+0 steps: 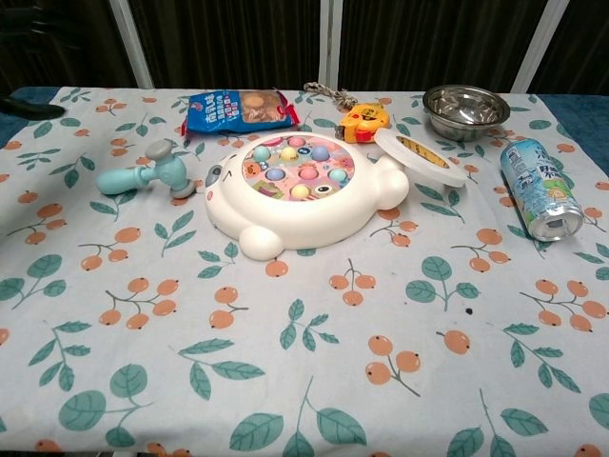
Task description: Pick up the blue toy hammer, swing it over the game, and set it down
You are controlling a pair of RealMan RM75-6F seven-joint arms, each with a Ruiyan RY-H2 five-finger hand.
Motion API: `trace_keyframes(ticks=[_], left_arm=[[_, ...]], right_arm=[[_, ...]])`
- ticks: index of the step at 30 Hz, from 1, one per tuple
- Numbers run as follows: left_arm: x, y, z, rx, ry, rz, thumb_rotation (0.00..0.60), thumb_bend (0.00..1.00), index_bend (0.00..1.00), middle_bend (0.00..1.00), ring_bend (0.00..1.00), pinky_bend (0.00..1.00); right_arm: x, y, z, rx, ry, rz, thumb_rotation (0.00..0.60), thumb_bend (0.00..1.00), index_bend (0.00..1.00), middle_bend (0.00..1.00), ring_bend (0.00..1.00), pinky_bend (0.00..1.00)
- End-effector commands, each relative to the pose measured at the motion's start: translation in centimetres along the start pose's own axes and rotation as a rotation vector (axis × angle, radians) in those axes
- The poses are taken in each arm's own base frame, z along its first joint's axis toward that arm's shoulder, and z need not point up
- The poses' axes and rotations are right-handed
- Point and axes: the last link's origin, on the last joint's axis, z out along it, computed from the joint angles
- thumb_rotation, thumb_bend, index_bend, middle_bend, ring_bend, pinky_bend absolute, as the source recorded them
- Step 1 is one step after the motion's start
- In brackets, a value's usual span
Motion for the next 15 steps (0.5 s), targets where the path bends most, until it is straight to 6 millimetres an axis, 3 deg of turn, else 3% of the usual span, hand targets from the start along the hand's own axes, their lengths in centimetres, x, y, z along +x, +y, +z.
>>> trace_keyframes(ticks=[1, 5, 9, 15], left_arm=[[1.8, -3.5, -6.1, 0.19, 0.082, 0.043, 0.6, 0.19, 0.11, 0.15, 0.01, 0.14], [1.5, -4.1, -10.8, 0.27, 0.093, 0.052, 0.6, 0.19, 0.15, 0.17, 0.01, 0.14], [0.7, -3.3, -14.7, 0.293, 0.108, 0.071, 0.6, 0.19, 0.18, 0.19, 0.02, 0.14], [0.8, -1.4, -17.4, 0.296, 0.133, 0.106, 0.6, 0.19, 0.18, 0.19, 0.02, 0.14]], right_arm=[[-0.1, 0.0, 0.3, 0.007, -0.005, 0.012, 0.6, 0.2, 0.0, 0.13, 0.0, 0.0], [-0.5, -0.1, 0.7, 0.024, -0.01, 0.021, 0.6, 0.2, 0.0, 0.14, 0.0, 0.0], [-0.9, -0.4, 0.6, 0.036, -0.015, 0.02, 0.6, 0.2, 0.01, 0.14, 0.0, 0.0], [-1.1, -0.8, 0.4, 0.052, -0.012, 0.019, 0.6, 0.2, 0.01, 0.14, 0.0, 0.0]])
